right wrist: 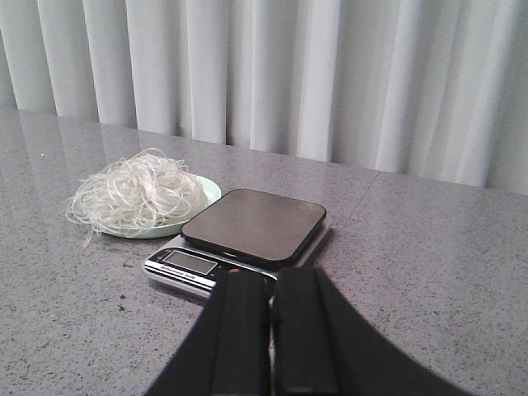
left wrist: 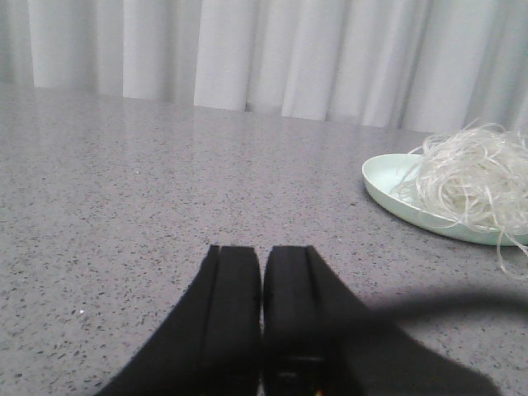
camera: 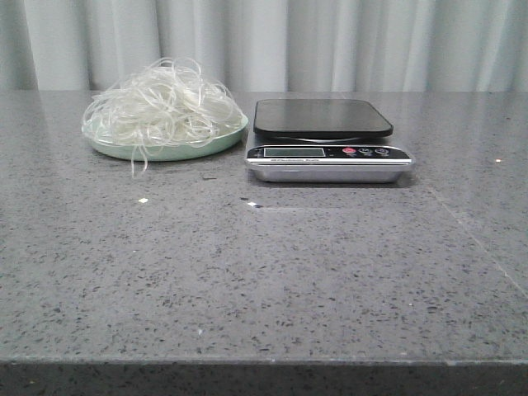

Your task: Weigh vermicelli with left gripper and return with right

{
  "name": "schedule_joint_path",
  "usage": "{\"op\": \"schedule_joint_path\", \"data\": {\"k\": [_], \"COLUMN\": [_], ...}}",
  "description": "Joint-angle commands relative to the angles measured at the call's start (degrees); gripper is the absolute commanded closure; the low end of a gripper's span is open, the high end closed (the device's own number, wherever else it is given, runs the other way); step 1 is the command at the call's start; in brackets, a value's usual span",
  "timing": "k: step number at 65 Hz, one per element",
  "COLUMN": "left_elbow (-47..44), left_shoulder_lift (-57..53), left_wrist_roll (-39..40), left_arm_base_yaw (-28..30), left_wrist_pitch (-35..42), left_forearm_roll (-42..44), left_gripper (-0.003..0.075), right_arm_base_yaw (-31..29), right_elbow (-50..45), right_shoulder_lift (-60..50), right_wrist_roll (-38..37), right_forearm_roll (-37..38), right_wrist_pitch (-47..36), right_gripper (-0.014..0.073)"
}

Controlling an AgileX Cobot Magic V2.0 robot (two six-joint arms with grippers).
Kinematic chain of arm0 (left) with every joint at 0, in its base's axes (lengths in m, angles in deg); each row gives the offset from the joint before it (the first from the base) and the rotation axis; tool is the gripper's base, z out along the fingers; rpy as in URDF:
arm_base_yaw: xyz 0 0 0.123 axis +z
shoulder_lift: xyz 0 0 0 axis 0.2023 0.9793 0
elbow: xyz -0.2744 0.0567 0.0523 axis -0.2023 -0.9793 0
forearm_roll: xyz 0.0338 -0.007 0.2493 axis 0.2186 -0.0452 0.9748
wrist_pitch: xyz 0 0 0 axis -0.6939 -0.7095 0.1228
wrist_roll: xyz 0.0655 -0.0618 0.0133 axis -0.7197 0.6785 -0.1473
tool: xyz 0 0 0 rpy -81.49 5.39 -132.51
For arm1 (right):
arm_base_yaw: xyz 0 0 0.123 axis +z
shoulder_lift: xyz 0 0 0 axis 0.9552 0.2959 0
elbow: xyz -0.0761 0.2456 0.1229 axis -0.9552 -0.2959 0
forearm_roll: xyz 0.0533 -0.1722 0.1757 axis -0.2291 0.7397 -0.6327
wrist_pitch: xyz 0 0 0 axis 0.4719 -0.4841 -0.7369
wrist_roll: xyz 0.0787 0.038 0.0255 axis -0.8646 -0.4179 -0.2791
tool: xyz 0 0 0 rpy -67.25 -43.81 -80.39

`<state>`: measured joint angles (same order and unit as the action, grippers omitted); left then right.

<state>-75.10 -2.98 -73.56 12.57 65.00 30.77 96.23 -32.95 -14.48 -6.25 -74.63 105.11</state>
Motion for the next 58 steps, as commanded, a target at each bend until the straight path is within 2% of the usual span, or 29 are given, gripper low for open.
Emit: {"op": "schedule_joint_path", "data": {"k": [1,52,58], "left_elbow": [-0.43,-0.43,-0.43], "left_shoulder_lift": [-1.31,-1.31,-1.31], "left_wrist_roll": [0.72,0.72,0.72], "left_arm_base_yaw": [0.08,0.08,0.08], "left_wrist_pitch": [4.43,4.43,4.43], "left_forearm_roll": [0.14,0.14,0.14], "left_gripper": [0.0586,0.0586,0.0586], "right_arm_base_yaw": [-0.35,-0.35,-2.70], "right_elbow": [1.37,1.17,0.05], "right_shoulder_lift": [0.63,0.63,0.63], "right_wrist_roll": [0.38,0.38,0.38], "right_forearm_roll": [0.27,0.27,1.56], "right_wrist_pitch": [-4.26,-4.32,-5.59], "right_gripper": [0.0403,0.0403,0.0403]}}
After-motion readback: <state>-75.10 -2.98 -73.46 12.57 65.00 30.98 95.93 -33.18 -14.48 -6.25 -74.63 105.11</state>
